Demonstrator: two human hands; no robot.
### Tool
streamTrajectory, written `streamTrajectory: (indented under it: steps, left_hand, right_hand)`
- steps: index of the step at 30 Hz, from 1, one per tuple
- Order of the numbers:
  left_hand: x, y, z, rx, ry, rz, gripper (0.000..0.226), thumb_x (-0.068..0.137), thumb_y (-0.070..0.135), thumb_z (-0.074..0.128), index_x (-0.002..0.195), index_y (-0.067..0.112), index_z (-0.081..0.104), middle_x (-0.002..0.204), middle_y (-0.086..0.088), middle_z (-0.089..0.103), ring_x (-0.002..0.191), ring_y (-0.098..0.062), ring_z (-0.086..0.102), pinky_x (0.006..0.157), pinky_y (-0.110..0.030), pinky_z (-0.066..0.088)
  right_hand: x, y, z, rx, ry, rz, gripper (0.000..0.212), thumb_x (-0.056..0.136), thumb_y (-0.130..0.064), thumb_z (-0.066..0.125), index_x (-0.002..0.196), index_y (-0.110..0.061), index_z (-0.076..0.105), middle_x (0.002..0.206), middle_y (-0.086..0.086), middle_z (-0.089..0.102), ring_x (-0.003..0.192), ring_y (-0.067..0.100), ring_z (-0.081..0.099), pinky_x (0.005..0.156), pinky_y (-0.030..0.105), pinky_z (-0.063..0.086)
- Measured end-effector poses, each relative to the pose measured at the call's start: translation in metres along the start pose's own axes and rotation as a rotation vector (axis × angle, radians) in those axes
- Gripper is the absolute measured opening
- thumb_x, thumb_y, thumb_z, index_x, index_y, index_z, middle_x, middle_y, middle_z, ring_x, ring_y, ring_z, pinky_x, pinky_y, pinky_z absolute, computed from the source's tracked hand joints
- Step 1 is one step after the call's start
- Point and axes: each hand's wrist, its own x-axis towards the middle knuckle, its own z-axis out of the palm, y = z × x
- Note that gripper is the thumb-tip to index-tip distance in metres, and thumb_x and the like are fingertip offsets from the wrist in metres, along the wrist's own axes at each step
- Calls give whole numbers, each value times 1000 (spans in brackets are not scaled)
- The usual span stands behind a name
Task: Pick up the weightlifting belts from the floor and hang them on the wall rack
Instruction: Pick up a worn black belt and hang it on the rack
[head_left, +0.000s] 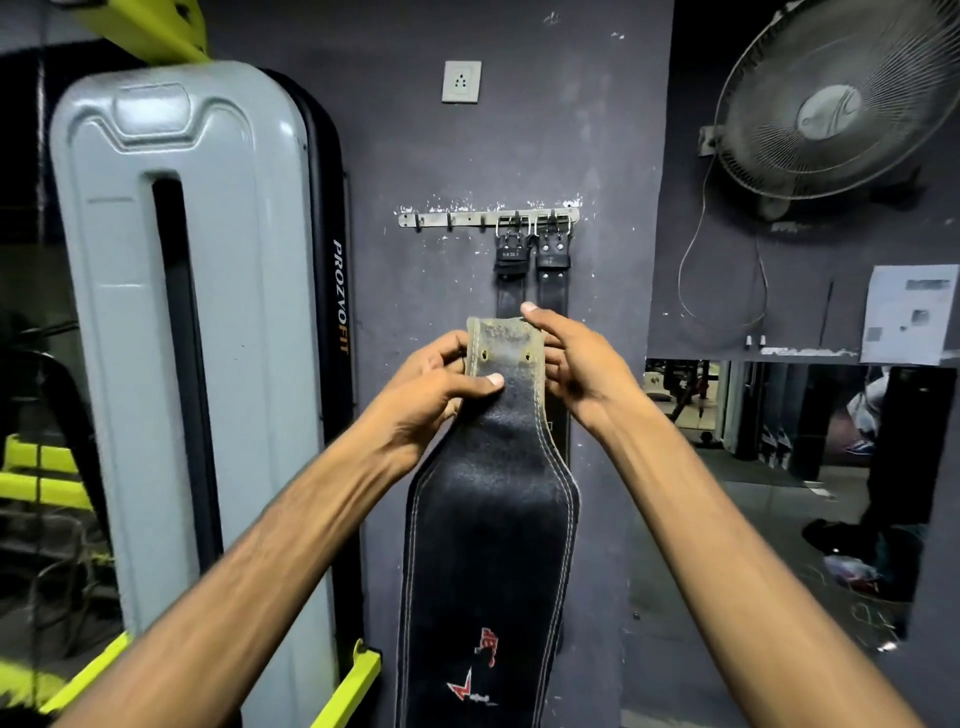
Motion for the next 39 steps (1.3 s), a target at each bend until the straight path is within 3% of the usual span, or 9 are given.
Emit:
streamTrajectory:
  steps: [5, 8, 12, 18, 22, 27, 31, 34, 39]
  left_hand:
    - [7, -7, -14, 69, 47, -107, 42, 92, 34, 65, 126, 8, 67, 123, -15, 70, 100, -21, 67, 74, -23, 56]
    - [21, -4, -18, -8, 59, -159, 62, 85, 52, 68, 129, 8, 65, 131, -24, 62, 112, -33, 64, 102, -45, 52]
    - [37, 1, -8, -97, 177, -145, 52, 82, 35, 75, 119, -1, 69, 111, -20, 66, 98, -30, 63, 105, -46, 48]
    - [40, -12, 9, 96, 207, 67, 2, 91, 14, 67, 92, 12, 68, 73, 4, 67, 65, -7, 60, 64, -22, 45]
    - [33, -31, 12, 190, 125, 159, 21, 85, 19, 72, 99, 6, 63, 84, -11, 63, 79, -18, 58, 71, -31, 43]
    - [41, -30, 16, 199, 137, 24, 44, 87, 49, 67, 100, 7, 65, 81, -12, 53, 67, -24, 48, 53, -23, 43]
    - [62, -18, 24, 201, 266, -35, 30, 93, 41, 64, 87, 12, 65, 44, 9, 43, 36, -6, 37, 41, -15, 37]
    - [73, -20, 27, 152, 327, -8, 21, 89, 29, 71, 82, 9, 71, 56, 0, 55, 45, -9, 48, 49, -18, 44]
    - [81, -36, 26, 187, 314, 215, 16, 92, 18, 69, 91, 4, 61, 60, -6, 50, 43, -6, 38, 42, -17, 33]
  right_hand:
    - [-1, 10, 12, -8, 44, -93, 7, 89, -5, 69, 82, -7, 69, 62, 4, 63, 47, 8, 52, 40, 16, 38]
    - [-13, 19, 13, -56, 11, -161, 6, 90, -5, 69, 96, -6, 69, 67, 3, 67, 46, 4, 55, 42, 16, 41]
    - [-22, 32, 3, -86, -3, -189, 12, 91, -4, 68, 103, -5, 67, 79, 10, 63, 59, 12, 53, 46, 21, 40]
    - [-9, 20, -24, -64, -109, -29, 28, 87, -45, 71, 80, -18, 67, 62, -5, 59, 46, 10, 51, 43, 21, 37]
    - [17, 10, -28, -27, -1, 51, 19, 90, -36, 71, 90, -17, 68, 78, 2, 63, 54, 9, 52, 47, 20, 39]
    - [18, 24, -29, -29, -37, -105, 20, 96, -19, 64, 80, -8, 64, 51, -1, 50, 38, 8, 36, 36, 19, 26]
    - [14, 38, -35, -76, -79, -200, 16, 99, -17, 62, 90, -5, 66, 58, -1, 56, 40, 3, 44, 37, 16, 32]
    - [14, 46, -40, -98, -87, -205, 16, 99, -16, 61, 91, -4, 68, 67, 2, 63, 54, 10, 51, 44, 19, 35]
    - [58, 44, -53, -67, -173, 16, 43, 83, -58, 60, 102, -19, 64, 83, 8, 60, 63, 15, 52, 61, 30, 40]
